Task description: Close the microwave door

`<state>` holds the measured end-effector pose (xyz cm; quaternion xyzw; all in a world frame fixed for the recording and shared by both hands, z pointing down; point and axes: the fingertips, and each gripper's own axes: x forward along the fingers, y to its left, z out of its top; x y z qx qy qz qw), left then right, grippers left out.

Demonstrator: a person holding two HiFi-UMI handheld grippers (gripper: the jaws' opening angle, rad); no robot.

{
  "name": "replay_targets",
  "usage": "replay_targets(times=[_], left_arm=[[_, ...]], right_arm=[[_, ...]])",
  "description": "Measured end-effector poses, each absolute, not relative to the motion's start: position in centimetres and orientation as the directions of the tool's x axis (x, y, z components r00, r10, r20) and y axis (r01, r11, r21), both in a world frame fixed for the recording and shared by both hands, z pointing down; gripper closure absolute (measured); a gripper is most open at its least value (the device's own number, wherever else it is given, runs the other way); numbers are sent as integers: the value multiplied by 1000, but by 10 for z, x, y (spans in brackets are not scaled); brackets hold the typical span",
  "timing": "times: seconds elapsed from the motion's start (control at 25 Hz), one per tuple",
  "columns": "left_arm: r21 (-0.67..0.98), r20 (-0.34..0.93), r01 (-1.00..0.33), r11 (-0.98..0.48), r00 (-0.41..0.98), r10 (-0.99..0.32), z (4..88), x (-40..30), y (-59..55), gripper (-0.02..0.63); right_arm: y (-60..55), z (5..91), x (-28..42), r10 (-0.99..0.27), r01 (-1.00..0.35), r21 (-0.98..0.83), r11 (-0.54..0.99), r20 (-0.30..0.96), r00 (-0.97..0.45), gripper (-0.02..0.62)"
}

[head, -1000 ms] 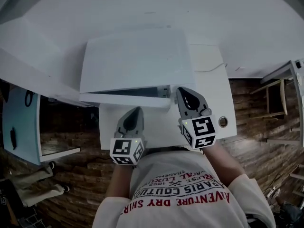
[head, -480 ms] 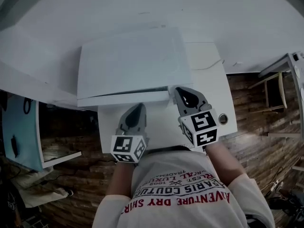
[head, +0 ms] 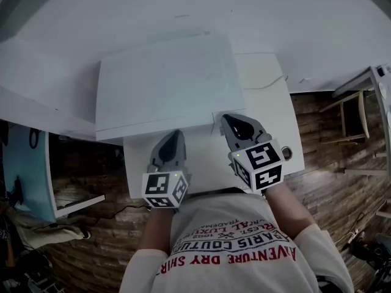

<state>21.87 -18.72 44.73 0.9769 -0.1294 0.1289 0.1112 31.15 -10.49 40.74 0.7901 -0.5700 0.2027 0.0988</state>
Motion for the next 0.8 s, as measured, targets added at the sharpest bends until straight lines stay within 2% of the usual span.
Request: replay_targets(times=[0.44,0.64,0.8], left_arm=[[175,277,-281,-944,934,-227,443,219,-186,600],[139,219,-254,-957,950,-221,415,217,-178,600],[117,139,-242,-963,964,-226,382,214,-172,600]], right_arm=[[-104,407,312,-874,-944,-88,-319,412,257,589],[-104,407,312,-880,-943,-92,-321,396,261,589],[-102,402,308,-873,-941,-27,-337,383,302,589]])
